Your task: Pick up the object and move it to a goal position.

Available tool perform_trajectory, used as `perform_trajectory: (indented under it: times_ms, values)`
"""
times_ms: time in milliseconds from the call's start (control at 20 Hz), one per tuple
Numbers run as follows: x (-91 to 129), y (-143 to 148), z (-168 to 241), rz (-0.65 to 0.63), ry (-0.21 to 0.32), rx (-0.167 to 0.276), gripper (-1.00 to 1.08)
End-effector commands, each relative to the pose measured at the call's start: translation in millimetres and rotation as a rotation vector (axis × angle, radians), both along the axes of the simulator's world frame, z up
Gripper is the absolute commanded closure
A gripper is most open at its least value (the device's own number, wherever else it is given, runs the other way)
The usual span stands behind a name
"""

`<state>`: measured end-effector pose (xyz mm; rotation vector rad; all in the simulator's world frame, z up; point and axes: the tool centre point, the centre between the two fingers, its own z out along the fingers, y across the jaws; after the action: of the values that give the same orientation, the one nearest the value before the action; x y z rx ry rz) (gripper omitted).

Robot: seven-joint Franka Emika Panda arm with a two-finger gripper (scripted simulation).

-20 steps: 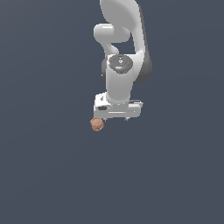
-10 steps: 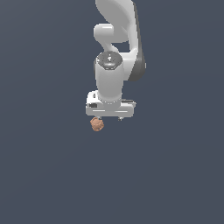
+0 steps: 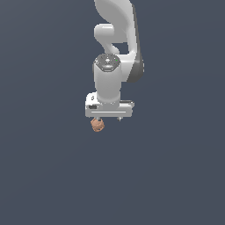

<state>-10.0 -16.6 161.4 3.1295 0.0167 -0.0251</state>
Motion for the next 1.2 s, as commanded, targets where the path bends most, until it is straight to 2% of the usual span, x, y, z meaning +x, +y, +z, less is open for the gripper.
perform_trajectory:
  times_ms: [0,1150]
  values:
    - [-2.2,-4.5,-4.2,0.025,0.0,0.001,-0.92]
    - [-44.4,-65.1,-63.3,0.43,-0.01,0.014,-0.92]
